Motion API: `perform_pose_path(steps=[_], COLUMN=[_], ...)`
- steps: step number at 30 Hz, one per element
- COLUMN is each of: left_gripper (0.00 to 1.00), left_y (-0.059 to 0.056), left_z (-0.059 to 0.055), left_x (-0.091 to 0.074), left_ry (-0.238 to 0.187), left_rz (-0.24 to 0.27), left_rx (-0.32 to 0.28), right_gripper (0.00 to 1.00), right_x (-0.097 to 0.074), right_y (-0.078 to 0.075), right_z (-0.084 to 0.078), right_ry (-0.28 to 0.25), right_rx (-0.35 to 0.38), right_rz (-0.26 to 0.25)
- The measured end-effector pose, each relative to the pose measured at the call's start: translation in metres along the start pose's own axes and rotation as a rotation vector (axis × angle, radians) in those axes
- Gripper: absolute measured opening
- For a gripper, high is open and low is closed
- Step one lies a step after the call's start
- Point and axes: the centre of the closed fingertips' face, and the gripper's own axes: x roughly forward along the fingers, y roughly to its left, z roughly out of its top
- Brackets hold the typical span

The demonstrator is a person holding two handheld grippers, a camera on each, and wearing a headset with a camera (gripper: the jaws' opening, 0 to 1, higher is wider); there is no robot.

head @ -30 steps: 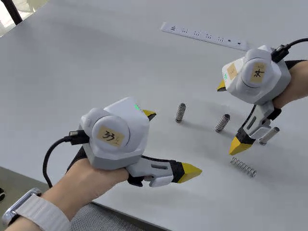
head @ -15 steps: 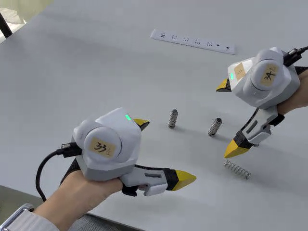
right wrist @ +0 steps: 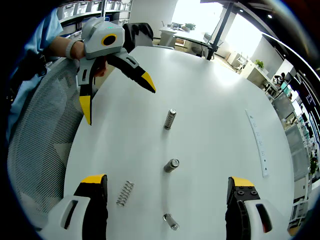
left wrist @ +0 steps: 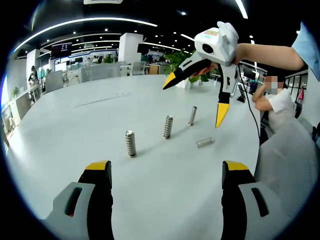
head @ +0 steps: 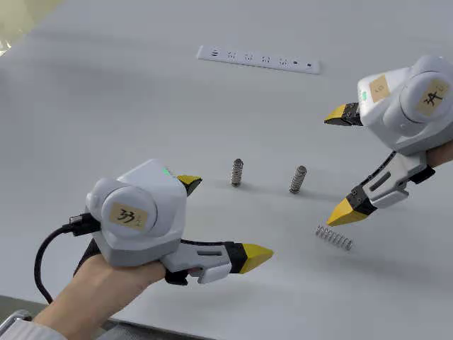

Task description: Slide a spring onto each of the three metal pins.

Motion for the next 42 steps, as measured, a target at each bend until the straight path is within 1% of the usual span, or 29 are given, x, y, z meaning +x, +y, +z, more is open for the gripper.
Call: perform_pose_path(steps=[2, 4, 7, 11, 12, 13, 15, 17, 20, 24, 28, 32, 37, 42], left_gripper=[0.90, 0.90, 0.90, 0.90, 0.90, 0.90, 0.90, 0.90, 0.90, 0.90, 0.90, 0.90, 0.90, 0.90], left_y=[0.001, 0.001, 0.000, 0.001, 0.003, 0.005, 0.008, 0.010, 0.012, 0.014, 0.014, 0.012, 0.009, 0.006], left_z=[0.001, 0.001, 0.002, -0.001, -0.003, -0.004, -0.006, -0.007, -0.008, -0.008, -0.007, -0.008, -0.007, -0.007], left_x=[-0.002, -0.002, -0.003, -0.005, -0.006, -0.007, -0.010, -0.013, -0.016, -0.019, -0.020, -0.021, -0.021, -0.020], left_ry=[-0.002, 0.001, -0.002, 0.012, 0.015, 0.018, 0.023, 0.028, 0.035, 0.041, 0.045, 0.053, 0.056, 0.066], left_rz=[0.000, 0.000, -0.011, -0.014, -0.013, -0.011, -0.010, -0.007, -0.007, -0.006, -0.009, -0.018, -0.027, -0.040], left_rx=[-0.002, 0.003, -0.002, 0.014, 0.017, 0.018, 0.020, 0.023, 0.033, 0.044, 0.056, 0.066, 0.075, 0.084], right_gripper=[0.99, 0.99, 0.99, 0.99, 0.99, 0.99, 0.99, 0.99, 0.99, 0.99, 0.99, 0.98, 0.98, 0.97], right_x=[-0.006, -0.010, -0.020, -0.030, -0.032, -0.034, -0.036, -0.037, -0.037, -0.038, -0.041, -0.045, -0.046, -0.044], right_y=[0.004, 0.007, 0.011, 0.015, 0.011, 0.010, 0.014, 0.014, 0.026, 0.037, 0.042, 0.046, 0.054, 0.061], right_z=[-0.003, -0.005, -0.009, -0.013, -0.017, -0.019, -0.021, -0.027, -0.030, -0.036, -0.042, -0.047, -0.053, -0.057], right_ry=[-0.008, -0.010, -0.025, -0.042, -0.049, -0.056, -0.063, -0.069, -0.076, -0.077, -0.079, -0.094, -0.103, -0.115], right_rx=[0.023, 0.030, 0.066, 0.098, 0.115, 0.128, 0.154, 0.176, 0.198, 0.232, 0.254, 0.298, 0.341, 0.374], right_rz=[-0.015, -0.024, -0.057, -0.092, -0.103, -0.111, -0.123, -0.130, -0.135, -0.149, -0.166, -0.191, -0.206, -0.210])
